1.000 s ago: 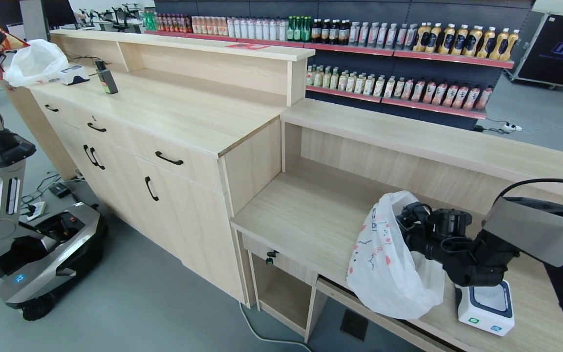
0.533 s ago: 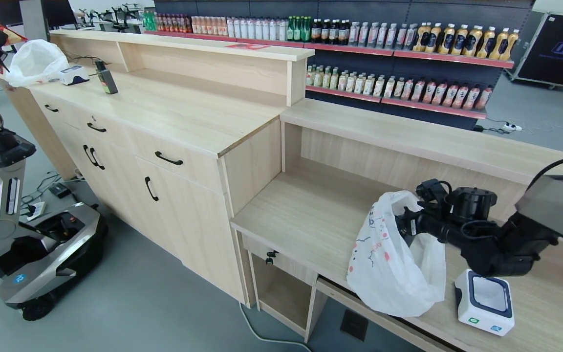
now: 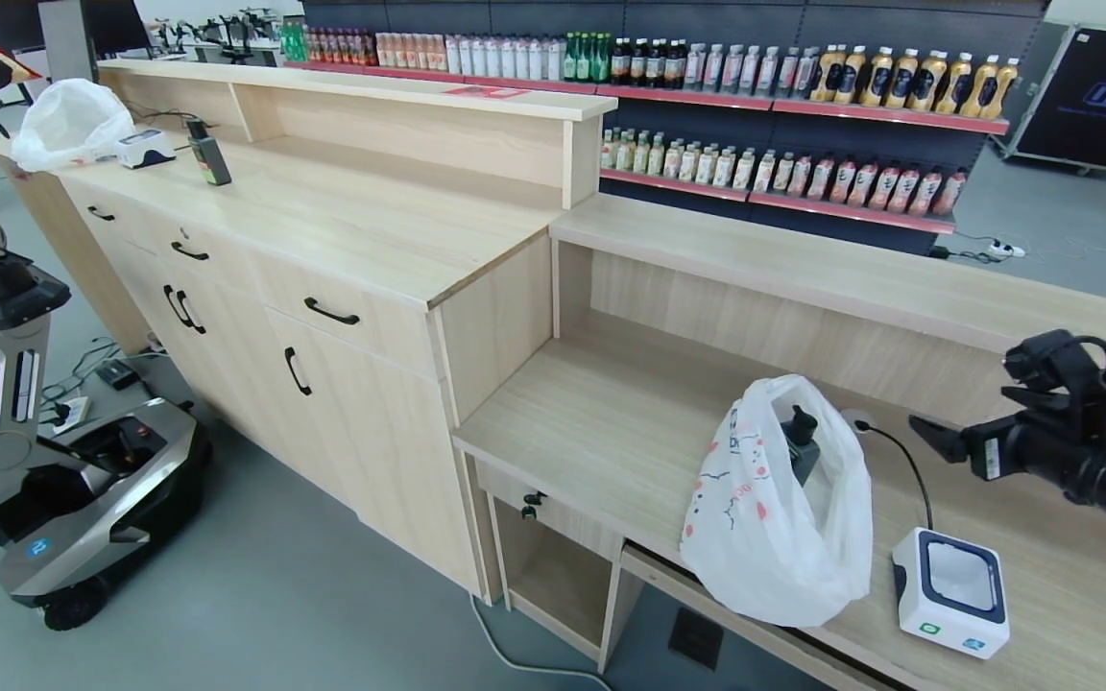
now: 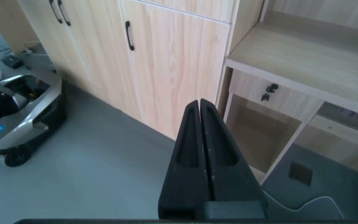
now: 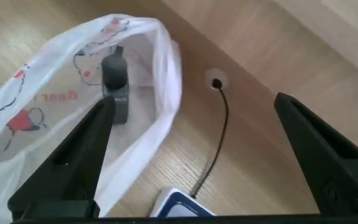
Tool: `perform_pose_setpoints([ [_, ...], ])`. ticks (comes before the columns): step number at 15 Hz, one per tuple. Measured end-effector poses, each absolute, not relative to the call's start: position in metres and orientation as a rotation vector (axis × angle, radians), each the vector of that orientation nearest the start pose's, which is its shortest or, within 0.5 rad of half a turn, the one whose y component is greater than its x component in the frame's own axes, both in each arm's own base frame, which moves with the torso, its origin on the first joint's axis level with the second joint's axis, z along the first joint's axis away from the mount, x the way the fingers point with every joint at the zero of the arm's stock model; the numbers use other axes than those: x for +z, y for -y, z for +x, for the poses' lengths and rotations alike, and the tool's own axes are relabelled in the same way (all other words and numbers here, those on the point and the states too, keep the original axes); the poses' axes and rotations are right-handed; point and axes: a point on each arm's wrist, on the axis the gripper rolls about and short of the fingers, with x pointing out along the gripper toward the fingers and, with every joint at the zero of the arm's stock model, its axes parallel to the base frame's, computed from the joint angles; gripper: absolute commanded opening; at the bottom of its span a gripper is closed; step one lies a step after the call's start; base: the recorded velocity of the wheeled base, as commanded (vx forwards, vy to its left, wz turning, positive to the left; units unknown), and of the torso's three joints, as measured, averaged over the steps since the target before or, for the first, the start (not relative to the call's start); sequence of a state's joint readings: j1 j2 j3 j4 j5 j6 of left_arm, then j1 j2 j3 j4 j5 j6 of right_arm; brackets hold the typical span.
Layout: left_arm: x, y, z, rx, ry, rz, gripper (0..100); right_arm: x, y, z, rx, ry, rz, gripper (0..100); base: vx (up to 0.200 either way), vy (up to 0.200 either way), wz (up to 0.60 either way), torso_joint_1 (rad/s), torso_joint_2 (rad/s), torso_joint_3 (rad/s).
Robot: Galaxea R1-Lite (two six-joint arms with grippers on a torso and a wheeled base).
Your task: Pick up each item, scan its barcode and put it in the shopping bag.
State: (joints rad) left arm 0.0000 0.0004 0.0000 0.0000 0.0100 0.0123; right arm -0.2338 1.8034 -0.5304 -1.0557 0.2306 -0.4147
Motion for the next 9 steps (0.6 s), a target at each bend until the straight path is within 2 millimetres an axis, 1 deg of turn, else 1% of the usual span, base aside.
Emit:
perform_pose_setpoints([
  [2, 0.075, 0.000, -0.023, 0.010, 0.000, 0.012, 0, 0.145, 0.081, 0.262, -0.055, -0.186, -0.392, 100, 0.000, 0.000, -0.60, 0.010, 0.01, 0.000],
  [4, 0.075, 0.000, -0.023, 0.010, 0.000, 0.012, 0, 0.157, 0.102, 0.232, -0.157, -0.245, -0.387, 100, 0.000, 0.000, -0.60, 0.002, 0.01, 0.002],
  [5, 0.075, 0.000, -0.023, 0.010, 0.000, 0.012, 0, 0.158, 0.113, 0.211, -0.214, -0.330, -0.354, 100, 0.000, 0.000, -0.60, -0.007, 0.00, 0.002],
  [7, 0.075, 0.000, -0.023, 0.010, -0.001, 0.012, 0, 0.157, 0.127, 0.175, -0.323, -0.472, -0.276, 100, 0.000, 0.000, -0.60, 0.005, 0.00, -0.002],
  [8, 0.075, 0.000, -0.023, 0.010, 0.000, 0.012, 0, 0.159, 0.131, 0.164, -0.364, -0.489, -0.260, 100, 0.000, 0.000, -0.60, 0.002, 0.01, 0.002],
  [9, 0.075, 0.000, -0.023, 0.010, -0.001, 0.012, 0, 0.162, 0.134, 0.158, -0.396, -0.484, -0.258, 100, 0.000, 0.000, -0.60, -0.002, 0.00, 0.002],
])
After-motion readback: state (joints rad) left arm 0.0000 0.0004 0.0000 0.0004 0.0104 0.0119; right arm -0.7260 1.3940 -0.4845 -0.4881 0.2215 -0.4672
